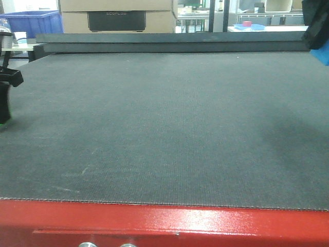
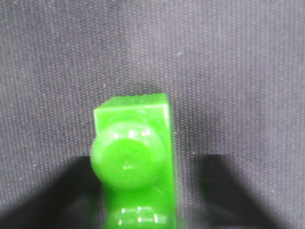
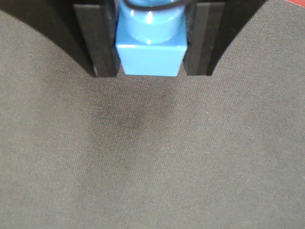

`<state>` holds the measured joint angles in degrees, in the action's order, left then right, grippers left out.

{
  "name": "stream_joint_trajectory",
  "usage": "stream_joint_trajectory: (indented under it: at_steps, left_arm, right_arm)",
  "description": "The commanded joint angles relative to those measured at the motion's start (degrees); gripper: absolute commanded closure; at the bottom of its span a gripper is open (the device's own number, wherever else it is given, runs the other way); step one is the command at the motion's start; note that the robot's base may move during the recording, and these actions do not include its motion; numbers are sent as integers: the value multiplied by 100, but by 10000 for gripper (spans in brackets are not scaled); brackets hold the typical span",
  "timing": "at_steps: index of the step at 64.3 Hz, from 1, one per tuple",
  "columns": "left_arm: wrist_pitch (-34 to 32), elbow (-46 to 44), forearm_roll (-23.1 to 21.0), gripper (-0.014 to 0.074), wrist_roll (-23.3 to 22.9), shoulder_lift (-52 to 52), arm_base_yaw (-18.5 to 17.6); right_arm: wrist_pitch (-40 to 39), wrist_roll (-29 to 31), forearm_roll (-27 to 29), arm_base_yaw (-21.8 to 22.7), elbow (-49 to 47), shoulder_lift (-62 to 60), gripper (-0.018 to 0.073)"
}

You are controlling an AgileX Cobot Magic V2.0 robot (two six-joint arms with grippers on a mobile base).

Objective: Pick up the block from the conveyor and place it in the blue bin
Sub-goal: 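Close the left gripper around the green block, then lift the green block with the left gripper, keeping the blue block in the right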

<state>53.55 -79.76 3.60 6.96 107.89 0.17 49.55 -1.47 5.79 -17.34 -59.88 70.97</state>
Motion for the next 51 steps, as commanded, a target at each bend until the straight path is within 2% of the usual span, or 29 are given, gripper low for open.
stream_joint_trajectory:
  at_steps: [1, 4, 13, 20, 40, 51]
  left_arm:
    - [-49, -51, -57, 582, -12, -14, 26]
    - [-37, -51, -70, 706, -12, -14, 26]
    - [192, -51, -84, 707, -332, -84, -9]
    - [269, -14, -84, 707, -437, -354, -188]
    - [-241, 669, -84, 707, -625, -1684, -1336]
    - [-427, 1051, -84, 707, -917, -2382, -1653]
  right_arm:
    - [-57, 38, -14, 0, 19, -58, 720]
    - [-64, 38, -14, 0, 19, -58, 720]
    - [-236, 38, -14, 36, 66, -58, 720]
    - [-534, -53, -14, 215, 278, -82, 720]
    - [-1049, -70, -14, 817, 1167, -138, 720]
    - [-1204, -70, -96, 1091, 1466, -452, 720]
